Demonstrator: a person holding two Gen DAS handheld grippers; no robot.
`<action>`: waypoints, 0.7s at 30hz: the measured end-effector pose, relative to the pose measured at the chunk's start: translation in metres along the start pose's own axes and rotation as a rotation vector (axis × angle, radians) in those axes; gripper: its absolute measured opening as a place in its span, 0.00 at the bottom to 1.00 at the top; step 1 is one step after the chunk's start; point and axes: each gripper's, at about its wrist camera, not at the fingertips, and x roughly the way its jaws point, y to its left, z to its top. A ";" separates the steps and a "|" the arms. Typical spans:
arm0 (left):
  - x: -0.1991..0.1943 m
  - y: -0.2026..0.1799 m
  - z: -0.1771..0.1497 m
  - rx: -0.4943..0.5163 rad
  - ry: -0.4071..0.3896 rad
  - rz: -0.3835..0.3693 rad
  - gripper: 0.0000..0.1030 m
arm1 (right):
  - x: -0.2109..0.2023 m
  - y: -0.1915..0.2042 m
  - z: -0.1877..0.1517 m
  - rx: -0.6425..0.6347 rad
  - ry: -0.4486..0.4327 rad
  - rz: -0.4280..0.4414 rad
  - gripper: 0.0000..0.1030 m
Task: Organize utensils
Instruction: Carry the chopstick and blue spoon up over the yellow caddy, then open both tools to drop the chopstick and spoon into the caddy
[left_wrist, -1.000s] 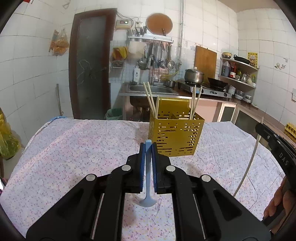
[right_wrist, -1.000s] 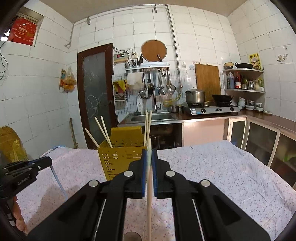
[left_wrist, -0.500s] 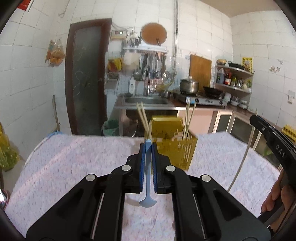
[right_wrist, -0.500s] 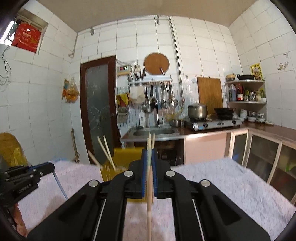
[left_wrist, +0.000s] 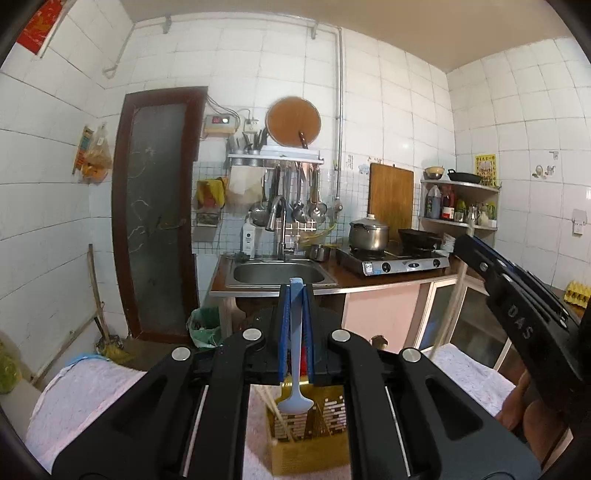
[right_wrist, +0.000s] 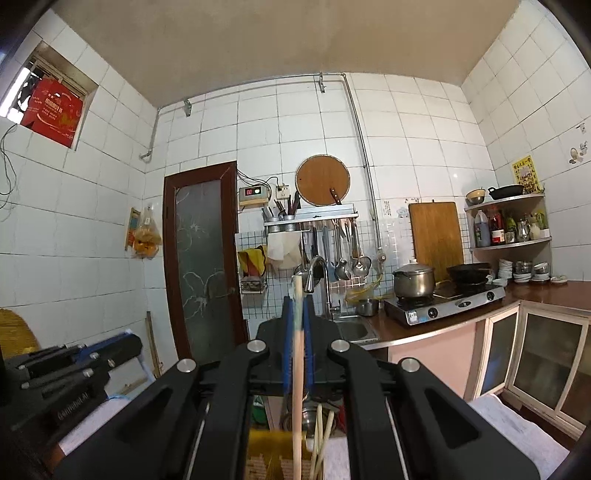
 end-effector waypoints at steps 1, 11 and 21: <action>0.011 0.000 -0.005 0.000 0.012 -0.001 0.06 | 0.008 0.000 -0.006 -0.002 0.010 0.003 0.05; 0.082 0.021 -0.081 -0.034 0.211 -0.004 0.06 | 0.058 -0.013 -0.095 -0.015 0.253 0.004 0.06; 0.009 0.050 -0.088 -0.038 0.300 0.066 0.84 | -0.017 -0.042 -0.098 0.031 0.452 -0.077 0.63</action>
